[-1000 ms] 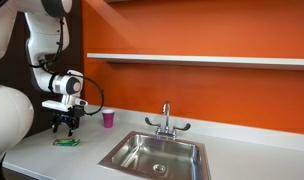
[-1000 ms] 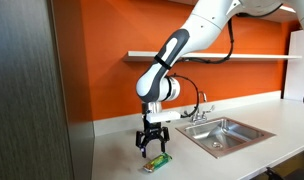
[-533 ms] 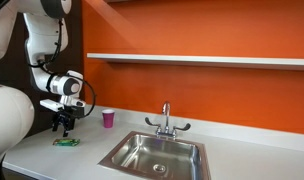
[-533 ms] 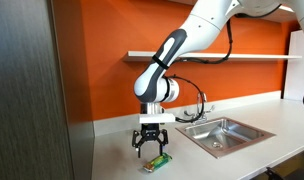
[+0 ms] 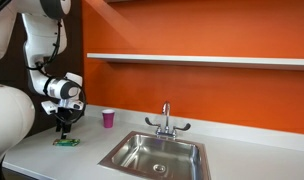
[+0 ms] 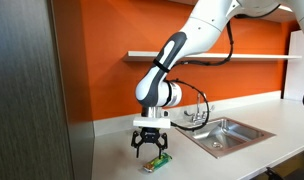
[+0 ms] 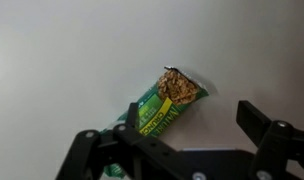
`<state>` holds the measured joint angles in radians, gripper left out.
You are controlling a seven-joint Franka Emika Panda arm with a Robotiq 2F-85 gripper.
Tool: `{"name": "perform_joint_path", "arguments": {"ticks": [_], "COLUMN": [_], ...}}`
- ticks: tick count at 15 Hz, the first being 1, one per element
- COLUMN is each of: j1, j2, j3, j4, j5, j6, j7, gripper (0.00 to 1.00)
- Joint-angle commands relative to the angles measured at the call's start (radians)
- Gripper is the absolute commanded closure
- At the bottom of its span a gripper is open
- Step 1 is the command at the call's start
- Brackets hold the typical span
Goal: Pick up this snack and put it on the shelf
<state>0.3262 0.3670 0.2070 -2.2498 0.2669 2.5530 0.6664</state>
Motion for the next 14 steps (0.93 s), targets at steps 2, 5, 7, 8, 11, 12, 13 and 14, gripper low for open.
{"name": "perform_joint_path", "arguments": {"ticks": [2,5,7,8,11,12,13,14], "j1": [0.021,0.029,0.035,0.039,0.048,0.052,0.055,0.057], "j2": [-0.029,-0.038,-0.042,-0.043,-0.049,-0.052,-0.056,-0.059], "j3": [-0.007,-0.005,-0.004,-0.004,-0.006,-0.008,-0.010,-0.012], "j4": [-0.067,-0.098,-0.114,-0.120,-0.143,-0.150,-0.157,-0.162], "j5": [0.051,0.067,0.073,0.071,0.066,0.060,0.055,0.050], "j6": [0.078,0.102,0.115,0.121,0.146,0.153,0.159,0.161], "j7": [0.131,0.215,0.266,0.293,0.367,0.393,0.416,0.437], "gripper": [0.00,0.00,0.00,0.00,0.00,0.00,0.00,0.00]}}
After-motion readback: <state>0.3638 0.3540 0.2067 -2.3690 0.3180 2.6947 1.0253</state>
